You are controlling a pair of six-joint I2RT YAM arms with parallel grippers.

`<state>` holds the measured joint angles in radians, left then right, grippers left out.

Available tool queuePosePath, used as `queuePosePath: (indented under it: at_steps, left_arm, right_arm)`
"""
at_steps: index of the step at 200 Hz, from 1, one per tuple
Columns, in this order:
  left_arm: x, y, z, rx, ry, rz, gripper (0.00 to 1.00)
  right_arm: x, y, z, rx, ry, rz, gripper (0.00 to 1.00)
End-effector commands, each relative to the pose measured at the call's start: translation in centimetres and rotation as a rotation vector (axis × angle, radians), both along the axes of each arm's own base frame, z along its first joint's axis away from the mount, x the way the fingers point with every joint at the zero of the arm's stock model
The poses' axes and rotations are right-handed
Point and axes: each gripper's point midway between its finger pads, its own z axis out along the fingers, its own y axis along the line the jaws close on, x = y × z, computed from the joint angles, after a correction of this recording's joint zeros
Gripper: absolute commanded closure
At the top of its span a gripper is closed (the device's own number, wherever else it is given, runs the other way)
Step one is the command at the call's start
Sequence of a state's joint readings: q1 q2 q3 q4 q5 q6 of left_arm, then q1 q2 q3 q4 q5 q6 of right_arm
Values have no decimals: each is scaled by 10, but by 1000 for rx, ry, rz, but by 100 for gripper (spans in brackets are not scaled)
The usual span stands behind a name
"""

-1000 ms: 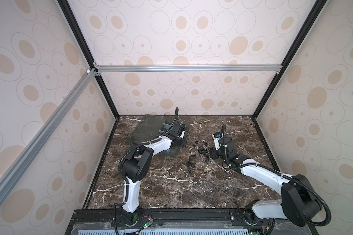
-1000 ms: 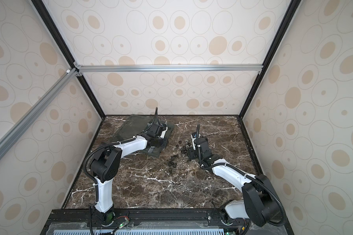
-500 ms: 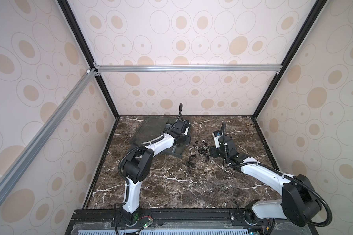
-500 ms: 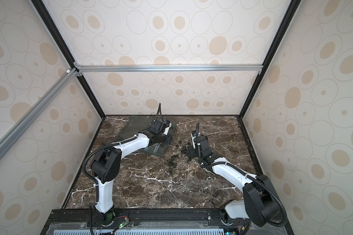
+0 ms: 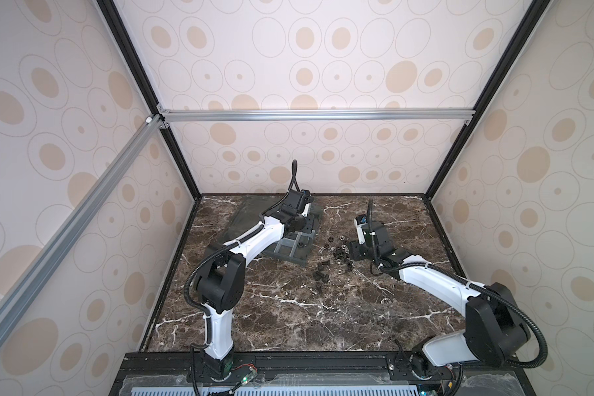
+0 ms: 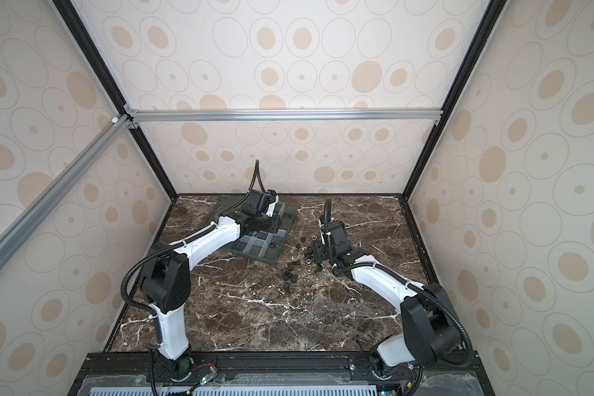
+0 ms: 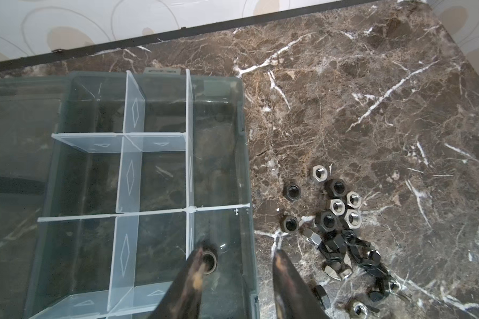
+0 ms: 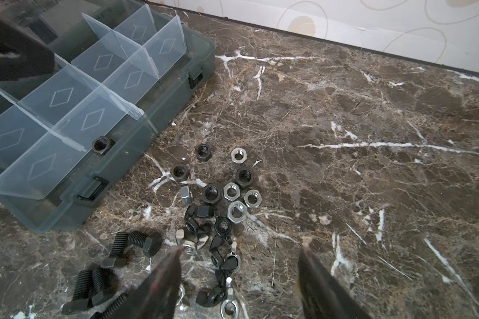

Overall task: Sort the screws and nuts into containers
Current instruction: Move the container to the top-center of the table, then pick up the nut from the top-center of the table.

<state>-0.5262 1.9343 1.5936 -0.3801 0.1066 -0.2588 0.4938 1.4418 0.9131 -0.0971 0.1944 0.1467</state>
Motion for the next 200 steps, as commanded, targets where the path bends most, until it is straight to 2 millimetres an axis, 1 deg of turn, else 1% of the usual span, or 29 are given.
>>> queuePosePath:
  at_steps: [1, 13, 31, 58, 62, 79, 96, 112, 133, 146, 156, 162, 181, 200]
  left_arm:
    - [1, -18, 13, 3, -6, -115, 56]
    - [3, -29, 3, 15, 21, -159, 58]
    - [1, -49, -14, 23, 40, -206, 62]
    - [5, -79, -32, 4, 68, -236, 62]
    - [8, -83, -38, 4, 76, -236, 62]
    - [16, -97, -52, -21, 92, -229, 62]
    - [25, -111, -57, -24, 87, -231, 62]
    - [29, -119, -69, -5, 100, -223, 61]
    - [33, -117, -85, 58, 123, -184, 61]
    - [36, -110, -89, 103, 115, -147, 61]
    - [37, -104, -94, 128, 114, -128, 57]
    - [38, -101, -97, 144, 113, -118, 57]
    - [39, -96, -106, 177, 115, -109, 58]
    - [39, -97, -111, 183, 117, -119, 57]
  right_arm:
    - [2, 6, 4, 25, 34, -17, 31]
    - [0, 4, 2, 20, 50, -28, 32]
    - [-1, -6, 0, 26, 17, -80, 32]
    - [-6, -20, -3, 29, -29, -146, 32]
    - [-7, -22, -3, 28, -35, -153, 32]
    - [-6, -24, -1, 31, -56, -156, 32]
    - [-6, -22, 1, 27, -63, -140, 32]
    - [-3, -20, 1, 18, -74, -126, 32]
    - [0, -19, 2, 19, -88, -118, 32]
    - [1, -17, 2, 34, -97, -113, 32]
    - [2, -16, 2, 45, -103, -110, 32]
    - [2, -16, 2, 51, -104, -114, 31]
    - [1, -15, 1, 65, -110, -117, 32]
    - [0, -15, -1, 70, -110, -116, 32]
